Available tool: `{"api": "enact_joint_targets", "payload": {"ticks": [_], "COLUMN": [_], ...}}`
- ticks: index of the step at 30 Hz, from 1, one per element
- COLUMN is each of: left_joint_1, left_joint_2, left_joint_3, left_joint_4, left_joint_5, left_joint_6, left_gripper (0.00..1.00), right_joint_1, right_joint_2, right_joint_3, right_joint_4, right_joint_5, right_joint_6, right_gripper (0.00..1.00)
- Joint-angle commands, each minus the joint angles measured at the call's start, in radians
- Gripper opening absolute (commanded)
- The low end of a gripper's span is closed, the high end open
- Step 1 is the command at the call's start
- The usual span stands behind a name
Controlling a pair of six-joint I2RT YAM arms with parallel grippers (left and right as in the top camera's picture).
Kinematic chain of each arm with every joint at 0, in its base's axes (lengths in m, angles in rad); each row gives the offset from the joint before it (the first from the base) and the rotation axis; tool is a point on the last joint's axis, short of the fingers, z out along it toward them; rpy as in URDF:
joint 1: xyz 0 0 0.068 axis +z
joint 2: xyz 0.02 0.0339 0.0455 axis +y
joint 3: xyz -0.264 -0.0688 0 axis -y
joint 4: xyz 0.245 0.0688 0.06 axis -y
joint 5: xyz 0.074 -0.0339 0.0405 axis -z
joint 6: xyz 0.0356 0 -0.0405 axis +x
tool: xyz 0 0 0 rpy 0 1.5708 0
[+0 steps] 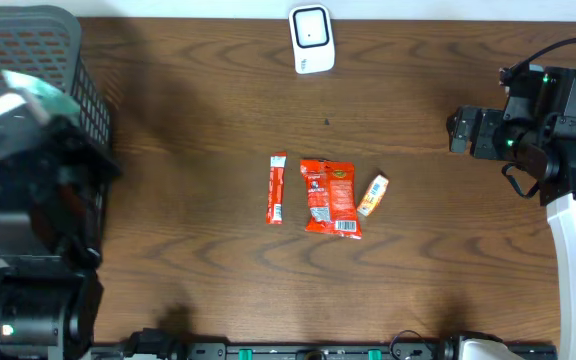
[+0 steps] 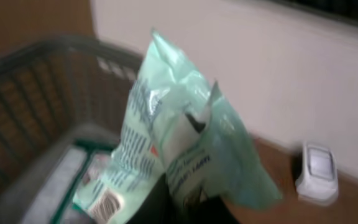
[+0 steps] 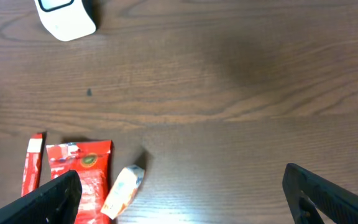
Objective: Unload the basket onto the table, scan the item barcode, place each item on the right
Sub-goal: 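Grasp the mint-green wipes pack in the basket with the left gripper, then carry the green wipes pack out and lower it beside the stick packet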
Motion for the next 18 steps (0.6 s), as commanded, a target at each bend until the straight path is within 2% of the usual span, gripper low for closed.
{"api": "enact_joint_targets", "payload": {"ticks": [1, 10, 15, 18], "left_joint_1": [-0.141, -0.357, -0.397, -0.397], "left_joint_2": [0.074, 0.467, 0.774, 0.899], "left_joint_3": [-0.015, -0.079, -0.08, -0.08], "left_joint_4": [-0.113, -0.229, -0.182, -0.132], "left_joint_5": [-0.021, -0.016, 0.149, 0.212], "left_joint_6": [-0.087, -0.271, -0.298, -0.298], "left_gripper": [0.07, 0.07, 0.07, 0.07], "right_joint_1": [-0.004, -0.004, -0.004, -0.004], "right_joint_2": [-0.007, -0.007, -0.007, -0.007], "right_joint_3": [0.016, 0.016, 0.016, 0.016], "right_joint_4": [-0.003, -0.003, -0.003, -0.003], "right_joint_5": [-0.002, -0.002, -0.002, -0.002], "right_joint_6": [0.009, 0.009, 0.01, 0.01], "right_gripper": [0.99, 0.99, 0.99, 0.99]}}
